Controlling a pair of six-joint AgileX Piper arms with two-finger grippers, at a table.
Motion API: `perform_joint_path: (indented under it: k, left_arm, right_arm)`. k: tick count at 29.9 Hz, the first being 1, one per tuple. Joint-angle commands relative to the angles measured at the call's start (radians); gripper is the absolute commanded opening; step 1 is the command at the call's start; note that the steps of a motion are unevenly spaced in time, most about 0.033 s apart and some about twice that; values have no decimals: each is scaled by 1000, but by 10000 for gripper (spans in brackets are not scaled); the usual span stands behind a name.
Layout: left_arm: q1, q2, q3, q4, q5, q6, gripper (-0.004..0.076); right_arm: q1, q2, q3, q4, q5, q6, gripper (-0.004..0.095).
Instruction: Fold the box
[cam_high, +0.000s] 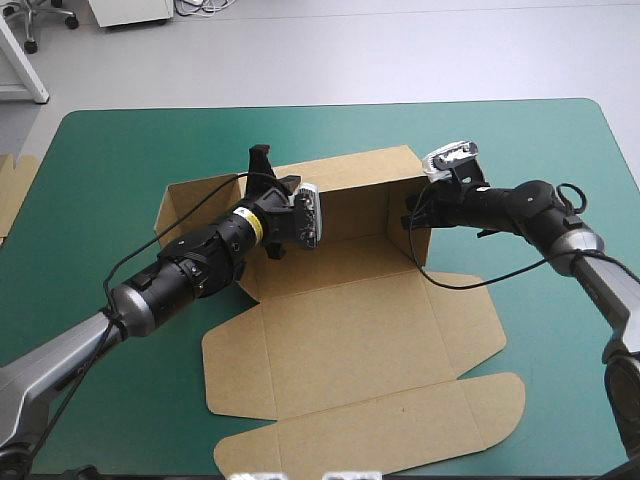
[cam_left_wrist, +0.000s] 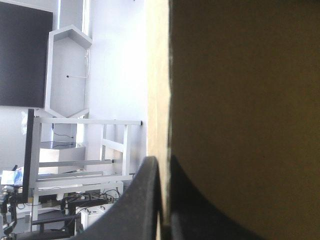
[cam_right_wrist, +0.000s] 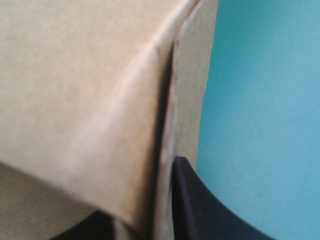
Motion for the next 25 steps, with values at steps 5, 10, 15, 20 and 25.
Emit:
perform_joint_path:
  k: [5,10,15,20,25]
  left_arm:
    - [-7,-33,-46,-4,-32,-134,-10]
    - [-7,-33,-80,-4,-29,-132,-6]
    - [-34,-33,-111,-8,5,-134,153]
    - [-79,-33,-111,-12,17,-135,463]
    - [-150,-49,-111,-14,79,-135,472]
  right_arm:
    - [2,-38,-26,104,66,21,-13]
    - [2,-38,-26,98,64,41,-13]
    - [2,-38,-26,98,45,64,-13]
    - [2,-38,-26,97,28,81,-12]
    - [2,-38,-26,84,14,111,-13]
